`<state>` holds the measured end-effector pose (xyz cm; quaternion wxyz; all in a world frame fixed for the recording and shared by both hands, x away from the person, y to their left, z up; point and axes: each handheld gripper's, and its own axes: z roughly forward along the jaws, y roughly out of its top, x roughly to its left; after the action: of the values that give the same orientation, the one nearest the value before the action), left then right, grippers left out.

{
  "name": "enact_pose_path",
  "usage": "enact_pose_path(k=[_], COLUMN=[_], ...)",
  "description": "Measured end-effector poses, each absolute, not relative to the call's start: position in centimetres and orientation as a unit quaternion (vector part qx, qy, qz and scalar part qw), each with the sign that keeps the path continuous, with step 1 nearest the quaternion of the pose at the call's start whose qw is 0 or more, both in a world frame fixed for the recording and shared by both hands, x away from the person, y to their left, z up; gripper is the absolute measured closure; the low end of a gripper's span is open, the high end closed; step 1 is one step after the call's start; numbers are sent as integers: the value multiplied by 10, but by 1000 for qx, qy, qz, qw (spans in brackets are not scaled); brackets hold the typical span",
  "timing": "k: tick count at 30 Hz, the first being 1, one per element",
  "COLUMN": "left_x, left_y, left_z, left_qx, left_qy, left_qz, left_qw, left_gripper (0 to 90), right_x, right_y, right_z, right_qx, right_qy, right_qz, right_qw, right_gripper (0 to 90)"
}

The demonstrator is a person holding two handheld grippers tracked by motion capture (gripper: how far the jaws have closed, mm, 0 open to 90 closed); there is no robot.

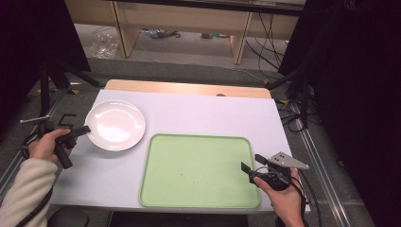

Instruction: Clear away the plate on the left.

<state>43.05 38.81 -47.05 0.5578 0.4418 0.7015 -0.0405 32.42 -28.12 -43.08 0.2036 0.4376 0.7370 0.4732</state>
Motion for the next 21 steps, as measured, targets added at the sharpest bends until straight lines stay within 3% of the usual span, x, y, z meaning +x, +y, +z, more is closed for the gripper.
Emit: enact_pose_path(k=[8,21], left_x=[426,422], left_y=[381,372], left_z=[-461,-458], left_qx=[464,459], left_qy=[690,671], left_qz=[-39,-54], left_qw=[554,579], left_gripper=[863,870], right_x=[322,323], right_y=[-283,-282], right_z=[-428,-429], right_qx=[441,438], right_qy=[740,735], right_qz=[464,474], right_qw=[206,209], right_gripper=[342,342])
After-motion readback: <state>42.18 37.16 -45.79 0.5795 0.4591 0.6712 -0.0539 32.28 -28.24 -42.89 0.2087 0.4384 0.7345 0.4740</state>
